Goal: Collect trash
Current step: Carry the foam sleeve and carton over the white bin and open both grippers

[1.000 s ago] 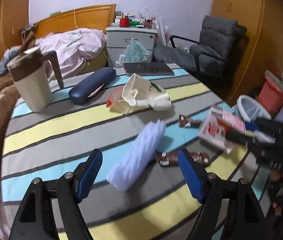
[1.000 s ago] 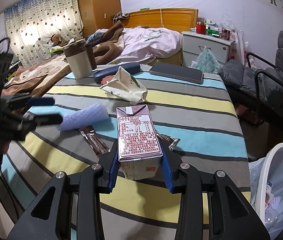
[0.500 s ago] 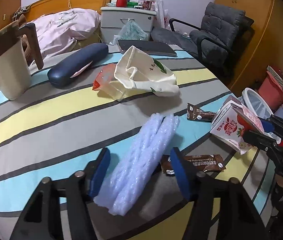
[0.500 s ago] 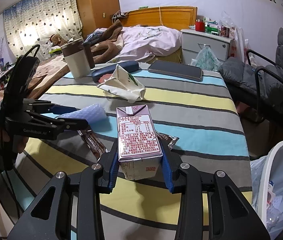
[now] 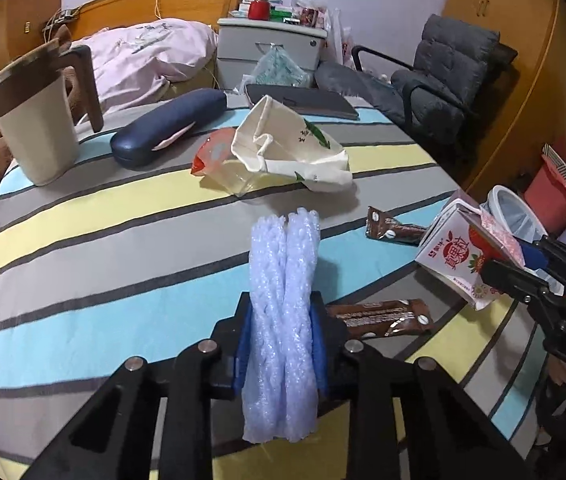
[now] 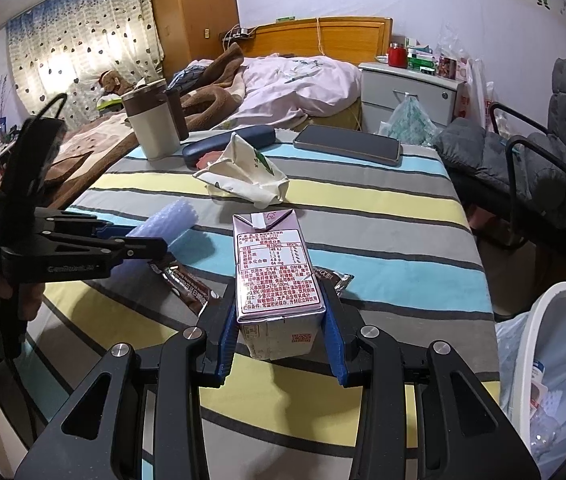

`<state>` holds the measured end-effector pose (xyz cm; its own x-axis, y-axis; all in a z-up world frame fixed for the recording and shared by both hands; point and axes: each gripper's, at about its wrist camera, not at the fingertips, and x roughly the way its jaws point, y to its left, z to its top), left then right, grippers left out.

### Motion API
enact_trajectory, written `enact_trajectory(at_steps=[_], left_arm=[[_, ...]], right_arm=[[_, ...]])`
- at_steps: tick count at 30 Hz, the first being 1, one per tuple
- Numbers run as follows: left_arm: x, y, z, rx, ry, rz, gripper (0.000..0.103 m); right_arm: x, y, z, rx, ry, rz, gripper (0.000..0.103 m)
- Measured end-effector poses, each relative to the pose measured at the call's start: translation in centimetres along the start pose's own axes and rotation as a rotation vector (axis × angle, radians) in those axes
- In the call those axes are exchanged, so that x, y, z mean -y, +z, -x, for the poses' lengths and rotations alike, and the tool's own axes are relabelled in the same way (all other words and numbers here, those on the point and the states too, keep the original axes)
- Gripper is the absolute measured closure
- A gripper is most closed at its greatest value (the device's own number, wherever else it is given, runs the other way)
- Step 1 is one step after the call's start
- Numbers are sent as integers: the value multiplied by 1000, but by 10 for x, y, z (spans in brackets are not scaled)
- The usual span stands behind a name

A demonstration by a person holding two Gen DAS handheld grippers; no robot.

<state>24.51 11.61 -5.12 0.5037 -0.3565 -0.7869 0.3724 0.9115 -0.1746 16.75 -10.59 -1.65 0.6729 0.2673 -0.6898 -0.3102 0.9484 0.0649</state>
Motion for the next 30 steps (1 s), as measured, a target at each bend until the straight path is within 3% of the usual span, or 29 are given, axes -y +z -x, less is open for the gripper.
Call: enact_trajectory(at_steps=[15, 30], left_arm=[[46, -5, 46, 108, 76, -49, 76], [112, -6, 58, 161, 16, -77, 76]], right_arm=[[4, -1, 24, 49, -8, -7, 63], [40, -14, 62, 108, -77, -73, 63]])
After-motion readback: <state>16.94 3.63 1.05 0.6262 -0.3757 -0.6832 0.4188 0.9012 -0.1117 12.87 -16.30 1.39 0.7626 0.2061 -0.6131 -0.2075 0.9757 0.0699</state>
